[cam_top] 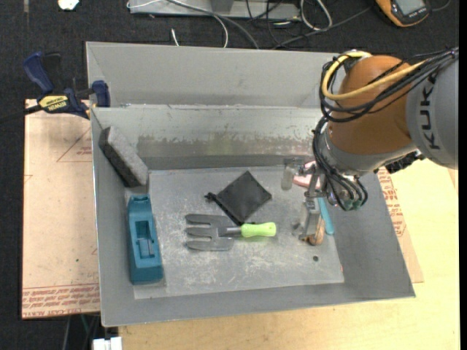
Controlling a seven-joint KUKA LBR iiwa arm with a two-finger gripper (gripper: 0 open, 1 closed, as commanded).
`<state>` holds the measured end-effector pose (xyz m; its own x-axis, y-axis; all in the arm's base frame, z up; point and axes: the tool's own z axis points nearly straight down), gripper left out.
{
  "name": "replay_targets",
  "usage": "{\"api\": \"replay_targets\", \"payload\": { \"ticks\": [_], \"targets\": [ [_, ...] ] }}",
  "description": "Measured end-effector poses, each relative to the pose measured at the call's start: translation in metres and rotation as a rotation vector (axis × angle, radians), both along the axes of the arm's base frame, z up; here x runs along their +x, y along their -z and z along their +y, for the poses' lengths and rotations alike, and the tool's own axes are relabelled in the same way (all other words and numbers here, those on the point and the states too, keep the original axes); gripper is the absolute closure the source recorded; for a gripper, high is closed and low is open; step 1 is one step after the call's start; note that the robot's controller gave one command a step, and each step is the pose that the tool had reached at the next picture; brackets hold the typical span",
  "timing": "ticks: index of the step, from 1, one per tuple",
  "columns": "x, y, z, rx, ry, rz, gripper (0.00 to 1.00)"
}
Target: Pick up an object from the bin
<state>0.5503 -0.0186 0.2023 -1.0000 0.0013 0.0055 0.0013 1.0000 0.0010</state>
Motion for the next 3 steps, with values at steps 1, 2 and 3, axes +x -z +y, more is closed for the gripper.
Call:
{"api": "replay_targets", "payload": {
  "ticks": [1, 2, 3],
  "targets": [
    [0.002, -0.003, 0.0, -0.001, -0.001, -0.007, 0.0],
    [0.033, 0.063, 0.035, 0.0, -0.135, -0.011, 0.0],
    [0.04, 0.068, 0.062, -0.002, -0.28, -0.015, 0.0]
  ]
}}
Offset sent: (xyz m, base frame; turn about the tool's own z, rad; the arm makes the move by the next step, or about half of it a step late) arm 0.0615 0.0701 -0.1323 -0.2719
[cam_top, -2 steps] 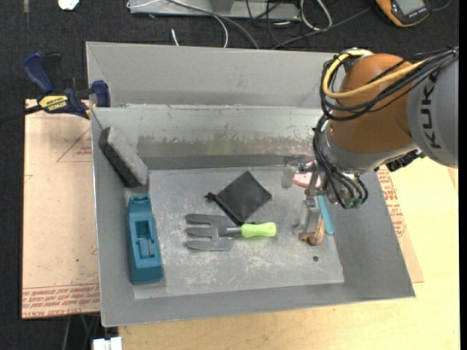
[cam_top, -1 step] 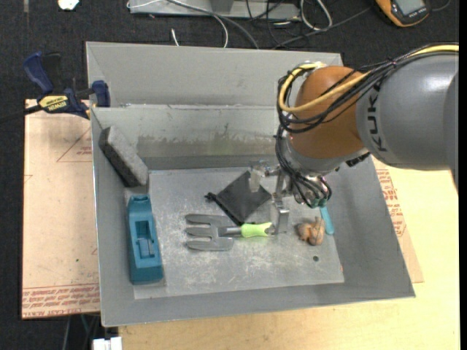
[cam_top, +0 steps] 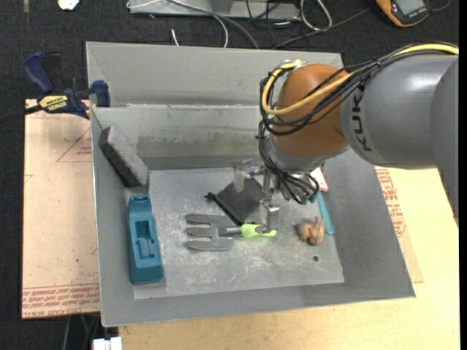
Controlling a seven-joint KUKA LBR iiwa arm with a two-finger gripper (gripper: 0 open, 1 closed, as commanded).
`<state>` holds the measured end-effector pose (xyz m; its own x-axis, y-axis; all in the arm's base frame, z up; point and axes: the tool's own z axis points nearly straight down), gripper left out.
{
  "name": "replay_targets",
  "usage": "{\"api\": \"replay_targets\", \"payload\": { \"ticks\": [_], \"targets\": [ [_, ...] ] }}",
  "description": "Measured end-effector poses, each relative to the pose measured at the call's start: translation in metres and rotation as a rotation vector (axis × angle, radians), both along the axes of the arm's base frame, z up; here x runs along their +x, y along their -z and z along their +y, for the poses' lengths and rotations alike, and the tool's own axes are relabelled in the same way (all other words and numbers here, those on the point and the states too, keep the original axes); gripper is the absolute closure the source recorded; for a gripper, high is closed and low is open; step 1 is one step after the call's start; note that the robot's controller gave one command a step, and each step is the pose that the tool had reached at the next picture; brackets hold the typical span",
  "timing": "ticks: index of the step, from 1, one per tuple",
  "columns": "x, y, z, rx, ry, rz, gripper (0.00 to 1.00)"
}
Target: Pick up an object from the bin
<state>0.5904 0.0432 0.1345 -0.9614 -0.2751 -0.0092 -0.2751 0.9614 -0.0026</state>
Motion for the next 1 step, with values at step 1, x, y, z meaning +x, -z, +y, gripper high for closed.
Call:
{"api": "replay_targets", "payload": {
  "ticks": [1],
  "targets": [
    [0.0123, 0.0367, 0.0011, 0.003, 0.116, 0.006, 0.0]
  ]
}}
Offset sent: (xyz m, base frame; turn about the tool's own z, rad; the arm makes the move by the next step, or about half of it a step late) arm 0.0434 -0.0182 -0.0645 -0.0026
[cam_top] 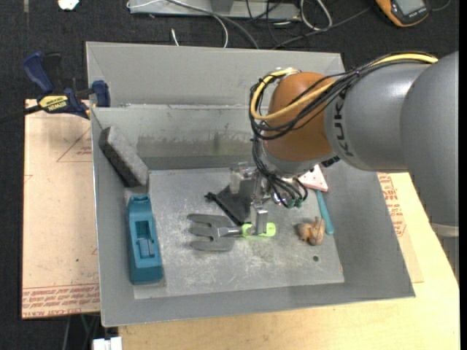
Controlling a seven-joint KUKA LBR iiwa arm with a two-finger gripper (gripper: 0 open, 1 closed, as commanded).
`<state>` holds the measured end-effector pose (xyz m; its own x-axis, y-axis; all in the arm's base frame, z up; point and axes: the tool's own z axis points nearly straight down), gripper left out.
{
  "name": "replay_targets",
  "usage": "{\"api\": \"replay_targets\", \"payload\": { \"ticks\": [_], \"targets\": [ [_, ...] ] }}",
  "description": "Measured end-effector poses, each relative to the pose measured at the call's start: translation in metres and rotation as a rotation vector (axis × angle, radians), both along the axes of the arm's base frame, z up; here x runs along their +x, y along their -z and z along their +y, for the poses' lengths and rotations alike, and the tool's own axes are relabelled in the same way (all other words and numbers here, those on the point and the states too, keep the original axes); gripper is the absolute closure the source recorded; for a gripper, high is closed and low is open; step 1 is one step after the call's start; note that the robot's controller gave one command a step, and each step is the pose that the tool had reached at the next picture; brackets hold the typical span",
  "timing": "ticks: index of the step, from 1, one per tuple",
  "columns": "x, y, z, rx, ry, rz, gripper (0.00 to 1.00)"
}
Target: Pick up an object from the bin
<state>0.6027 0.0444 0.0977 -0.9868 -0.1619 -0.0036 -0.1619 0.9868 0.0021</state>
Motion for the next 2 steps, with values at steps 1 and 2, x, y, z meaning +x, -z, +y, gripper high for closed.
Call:
{"api": "replay_targets", "payload": {
  "ticks": [1, 2],
  "targets": [
    [0.0326, 0.0278, -0.0199, -0.001, -0.116, -0.014, 0.0],
    [0.0227, 0.0266, -0.023, 0.002, -0.014, -0.008, 1.0]
  ]
}}
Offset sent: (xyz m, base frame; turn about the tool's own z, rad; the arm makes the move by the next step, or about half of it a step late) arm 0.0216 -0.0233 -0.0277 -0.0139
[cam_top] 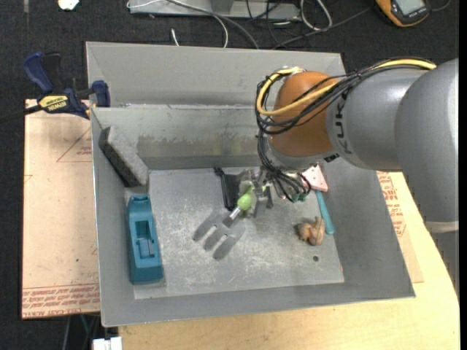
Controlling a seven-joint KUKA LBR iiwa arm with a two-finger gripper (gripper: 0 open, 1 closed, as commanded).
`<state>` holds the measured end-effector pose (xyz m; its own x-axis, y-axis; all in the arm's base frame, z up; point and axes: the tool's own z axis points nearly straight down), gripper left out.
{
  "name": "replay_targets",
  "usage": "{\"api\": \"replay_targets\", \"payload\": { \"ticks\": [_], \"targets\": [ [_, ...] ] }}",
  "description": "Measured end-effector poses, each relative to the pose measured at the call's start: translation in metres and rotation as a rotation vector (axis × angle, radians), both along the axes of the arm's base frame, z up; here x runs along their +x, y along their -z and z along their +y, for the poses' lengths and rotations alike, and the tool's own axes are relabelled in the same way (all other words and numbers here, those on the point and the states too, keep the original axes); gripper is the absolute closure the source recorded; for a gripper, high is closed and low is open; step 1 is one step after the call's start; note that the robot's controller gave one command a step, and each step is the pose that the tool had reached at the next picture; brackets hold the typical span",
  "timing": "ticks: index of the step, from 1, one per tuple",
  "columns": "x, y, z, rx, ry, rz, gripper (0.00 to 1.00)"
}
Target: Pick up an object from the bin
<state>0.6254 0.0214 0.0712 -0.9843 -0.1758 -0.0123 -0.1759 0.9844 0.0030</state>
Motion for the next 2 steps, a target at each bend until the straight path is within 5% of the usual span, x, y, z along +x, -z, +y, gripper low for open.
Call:
{"api": "replay_targets", "payload": {
  "ticks": [2],
  "targets": [
    [-0.001, -0.019, 0.0, 0.0, 0.0, 0.002, 1.0]
  ]
}}
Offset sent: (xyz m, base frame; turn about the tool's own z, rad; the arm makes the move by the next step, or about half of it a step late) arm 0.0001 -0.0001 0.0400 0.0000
